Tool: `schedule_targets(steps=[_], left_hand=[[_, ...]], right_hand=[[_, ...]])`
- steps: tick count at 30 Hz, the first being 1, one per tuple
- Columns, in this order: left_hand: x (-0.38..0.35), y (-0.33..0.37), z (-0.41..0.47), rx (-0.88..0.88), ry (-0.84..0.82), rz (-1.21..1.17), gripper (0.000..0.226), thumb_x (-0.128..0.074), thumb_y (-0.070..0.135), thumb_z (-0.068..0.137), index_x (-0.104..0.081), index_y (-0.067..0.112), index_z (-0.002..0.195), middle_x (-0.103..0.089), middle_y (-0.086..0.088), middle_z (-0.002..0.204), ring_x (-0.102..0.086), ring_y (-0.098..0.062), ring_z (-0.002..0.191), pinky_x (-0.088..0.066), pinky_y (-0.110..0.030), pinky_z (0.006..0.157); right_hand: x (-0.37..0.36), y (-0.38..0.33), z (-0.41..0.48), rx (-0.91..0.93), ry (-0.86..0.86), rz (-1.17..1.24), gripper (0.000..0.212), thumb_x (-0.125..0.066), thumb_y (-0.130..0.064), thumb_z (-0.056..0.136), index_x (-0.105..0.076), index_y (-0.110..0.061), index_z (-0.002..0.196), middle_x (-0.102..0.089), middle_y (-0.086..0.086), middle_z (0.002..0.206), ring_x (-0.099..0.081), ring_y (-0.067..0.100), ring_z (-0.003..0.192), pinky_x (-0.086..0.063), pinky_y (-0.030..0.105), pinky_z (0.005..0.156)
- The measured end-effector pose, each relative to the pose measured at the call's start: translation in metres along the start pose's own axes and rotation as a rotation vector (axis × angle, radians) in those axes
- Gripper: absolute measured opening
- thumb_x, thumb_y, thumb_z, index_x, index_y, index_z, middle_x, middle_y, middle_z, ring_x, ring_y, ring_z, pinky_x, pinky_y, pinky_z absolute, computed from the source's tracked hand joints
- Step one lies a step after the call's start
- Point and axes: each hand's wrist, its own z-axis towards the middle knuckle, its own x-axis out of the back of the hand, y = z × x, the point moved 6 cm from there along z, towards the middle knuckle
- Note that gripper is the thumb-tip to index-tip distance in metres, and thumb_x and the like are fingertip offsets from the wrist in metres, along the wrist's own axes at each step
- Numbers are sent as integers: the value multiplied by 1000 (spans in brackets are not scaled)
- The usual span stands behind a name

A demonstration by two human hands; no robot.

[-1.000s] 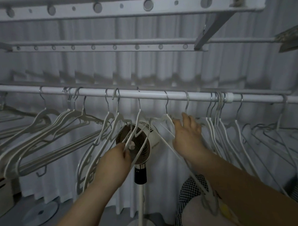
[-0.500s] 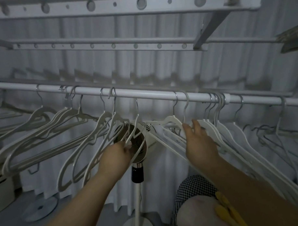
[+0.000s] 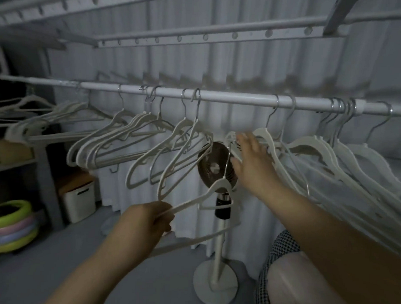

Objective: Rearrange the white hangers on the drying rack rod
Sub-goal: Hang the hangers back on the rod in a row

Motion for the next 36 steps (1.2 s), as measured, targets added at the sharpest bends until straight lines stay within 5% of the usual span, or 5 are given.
schedule_targets(steps=[8, 13, 17, 25, 36], left_hand=[[43, -17, -35, -12, -83, -67, 31, -54, 17, 88, -54, 40, 68, -60, 40, 61, -58, 13, 73, -41, -3, 60], [70, -33, -57, -43, -158, -68, 31, -56, 18, 87, -58, 38, 64, -66, 27, 67, -61, 3, 71, -42, -6, 62], [89, -52, -69, -14, -179, -45, 27, -60, 23, 84, -58, 46, 69, -68, 18, 74, -63, -1, 75, -49, -19, 73], [80, -79, -89, 110, -50, 9, 30, -55, 17, 88, -59, 9, 116, -56, -12, 124, -50, -28, 115, -37, -32, 95], [2, 15, -148, 47, -580, -452, 51, -51, 49, 82, -45, 23, 125, -61, 11, 74, -56, 3, 51, -38, -5, 43]], right_hand=[[8, -32, 8, 179, -164, 169, 30, -50, -18, 91, -57, -11, 120, -59, 11, 120, -54, 23, 105, -31, 17, 75], [18, -56, -11, 107, -206, 306, 13, -64, -20, 82, -70, -12, 91, -58, -11, 72, -51, -1, 62, -37, -2, 54], [25, -71, -35, -38, -371, 394, 16, -67, -18, 80, -64, -22, 65, -56, -13, 42, -49, -2, 40, -36, 7, 39], [29, -100, -114, -371, -575, 751, 14, -54, -6, 88, -58, -18, 92, -52, -6, 44, -39, 3, 32, -38, 15, 35], [39, -133, -151, -541, -306, 1124, 15, -52, 0, 87, -60, -7, 78, -63, -3, 45, -53, 2, 37, -52, 16, 45]])
